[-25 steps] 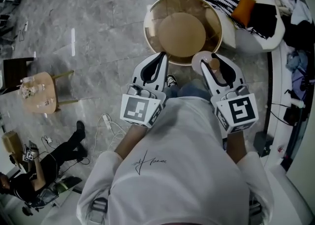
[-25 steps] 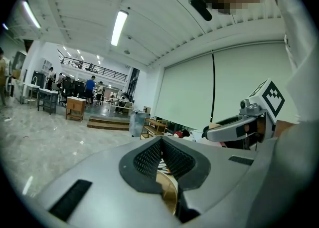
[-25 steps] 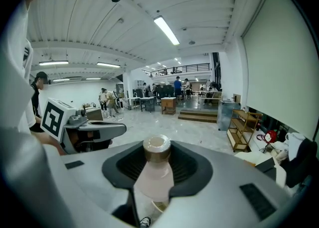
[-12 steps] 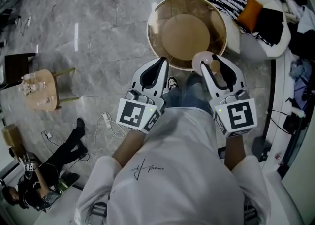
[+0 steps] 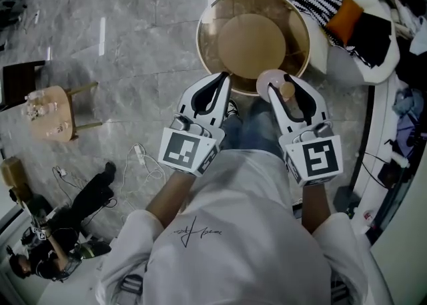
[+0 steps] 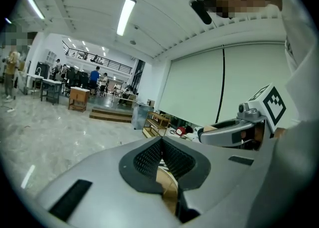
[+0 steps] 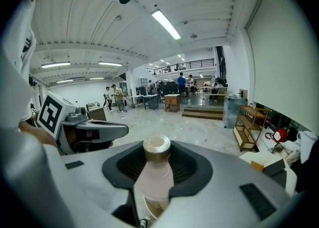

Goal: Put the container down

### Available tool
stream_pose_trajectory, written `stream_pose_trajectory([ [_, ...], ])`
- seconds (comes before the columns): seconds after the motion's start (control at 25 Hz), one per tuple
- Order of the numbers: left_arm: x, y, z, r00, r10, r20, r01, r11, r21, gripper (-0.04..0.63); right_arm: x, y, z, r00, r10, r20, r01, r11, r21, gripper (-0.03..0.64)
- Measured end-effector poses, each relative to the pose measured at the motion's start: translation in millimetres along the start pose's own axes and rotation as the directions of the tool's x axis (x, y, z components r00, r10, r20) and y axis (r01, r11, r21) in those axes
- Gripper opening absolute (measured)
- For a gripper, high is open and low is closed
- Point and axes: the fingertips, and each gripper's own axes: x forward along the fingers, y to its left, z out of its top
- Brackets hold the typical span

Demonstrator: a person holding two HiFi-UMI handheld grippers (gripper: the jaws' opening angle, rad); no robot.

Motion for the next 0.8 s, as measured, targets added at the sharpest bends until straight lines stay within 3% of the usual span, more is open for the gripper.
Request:
stream_pose_trajectory([
  [0.24, 23.2, 8.6, -10.3, 0.999, 0.043, -0.025, -0.044, 0.999, -0.003, 0.017, 17.7, -11.1, -11.3, 0.999, 0.032, -0.02, -0.031, 0.999, 0.01, 0.143],
  [0.8, 66.4, 13.0, -38.0, 0.995, 0.054, -0.086, -0.056, 0.998, -0.02, 0.017, 46.6, -48.7, -43.1, 0.996, 0.06, -0.07, -0.057, 0.998, 0.034, 0.143],
])
